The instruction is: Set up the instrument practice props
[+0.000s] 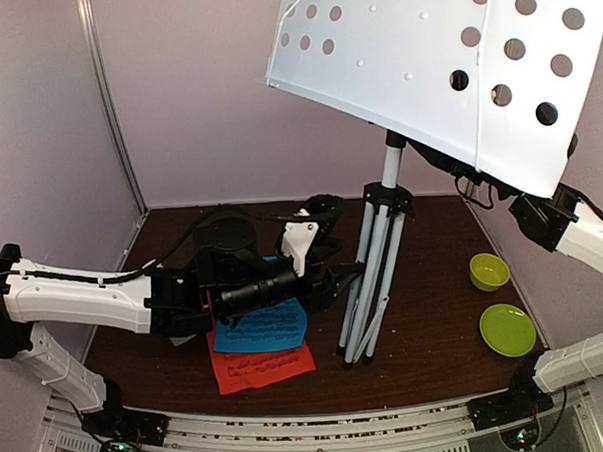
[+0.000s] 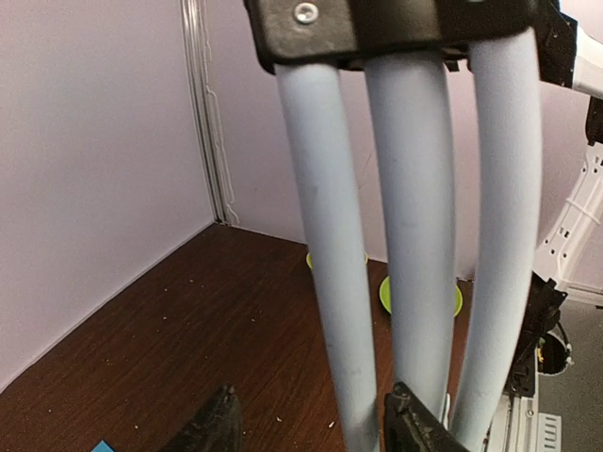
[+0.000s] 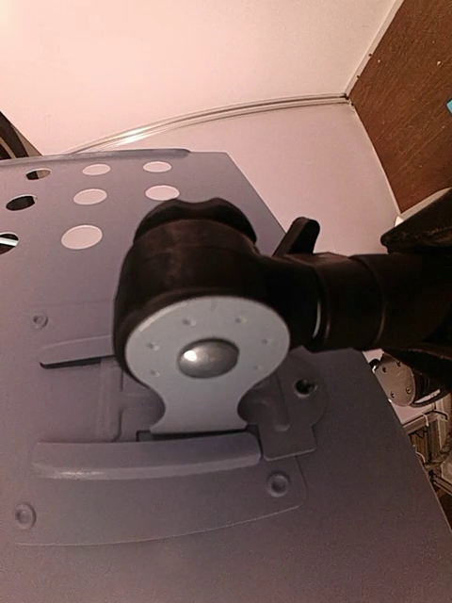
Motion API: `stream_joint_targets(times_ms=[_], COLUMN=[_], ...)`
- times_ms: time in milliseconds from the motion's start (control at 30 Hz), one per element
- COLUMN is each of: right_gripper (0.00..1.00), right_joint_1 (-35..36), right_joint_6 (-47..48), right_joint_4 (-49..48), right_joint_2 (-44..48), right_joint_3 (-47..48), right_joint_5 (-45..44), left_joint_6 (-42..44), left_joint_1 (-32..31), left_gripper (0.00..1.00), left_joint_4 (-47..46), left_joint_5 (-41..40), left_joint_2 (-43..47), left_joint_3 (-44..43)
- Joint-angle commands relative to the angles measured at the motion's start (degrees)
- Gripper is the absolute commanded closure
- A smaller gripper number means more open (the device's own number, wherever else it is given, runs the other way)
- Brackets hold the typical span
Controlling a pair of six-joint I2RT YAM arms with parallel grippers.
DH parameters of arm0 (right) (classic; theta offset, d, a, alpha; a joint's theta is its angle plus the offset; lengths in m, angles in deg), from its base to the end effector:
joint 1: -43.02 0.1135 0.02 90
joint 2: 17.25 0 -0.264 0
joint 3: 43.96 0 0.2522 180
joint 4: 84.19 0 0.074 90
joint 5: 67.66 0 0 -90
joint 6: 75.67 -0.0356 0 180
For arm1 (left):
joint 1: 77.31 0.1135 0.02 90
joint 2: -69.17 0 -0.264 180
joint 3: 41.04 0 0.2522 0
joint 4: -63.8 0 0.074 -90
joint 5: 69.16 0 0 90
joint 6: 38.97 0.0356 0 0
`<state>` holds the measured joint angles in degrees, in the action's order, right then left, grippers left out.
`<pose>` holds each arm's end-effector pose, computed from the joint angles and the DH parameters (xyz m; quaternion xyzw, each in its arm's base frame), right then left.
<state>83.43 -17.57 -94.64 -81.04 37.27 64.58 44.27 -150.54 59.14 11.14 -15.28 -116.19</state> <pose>0.1617 0.1691 0.4729 -0.3435 0.4570 0.6215 0.5356 0.1073 -0.3354 0.3267 0.3535 0.6441 -0.3865 0.5574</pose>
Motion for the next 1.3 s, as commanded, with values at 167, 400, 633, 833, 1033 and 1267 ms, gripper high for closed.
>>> stream_joint_targets(times_ms=[167, 400, 633, 833, 1033, 1267], right_gripper=[1.0, 1.0, 1.0, 1.0, 1.0, 1.0], right_joint_1=[0.03, -0.04, 0.06, 0.03, 0.01, 0.01], right_joint_6=[-4.44, -6.34, -6.84, -7.27, -8.44, -7.39], right_joint_4=[-16.35, -16.48, -17.47, -21.5, -24.56, -19.35], right_joint_2=[3.67, 3.97, 5.56, 5.8, 4.96, 5.75], right_joint_3=[4.36, 3.73, 1.79, -1.56, -2.35, -0.69], right_joint_5=[-2.43, -2.29, -1.41, -0.46, -0.33, -0.8], left_joint_6=[0.83, 4.56, -1.98, -6.65, -8.14, 3.74], left_joint_1=[-0.24, -0.04, 3.0, 3.69, 4.42, 5.11], left_gripper=[0.55, 0.72, 0.75, 0.7, 0.7, 0.84], left_joint_4=[1.37, 4.14, 2.97, 3.45, 5.51, 3.52], left_joint_5=[-1.54, -2.78, -2.66, -1.97, -1.58, 0.79], left_joint_2=[-4.76, -5.8, -5.46, -8.13, -11.58, -9.88], left_joint_3=[-6.69, -8.94, -8.01, -11.25, -14.96, -12.43])
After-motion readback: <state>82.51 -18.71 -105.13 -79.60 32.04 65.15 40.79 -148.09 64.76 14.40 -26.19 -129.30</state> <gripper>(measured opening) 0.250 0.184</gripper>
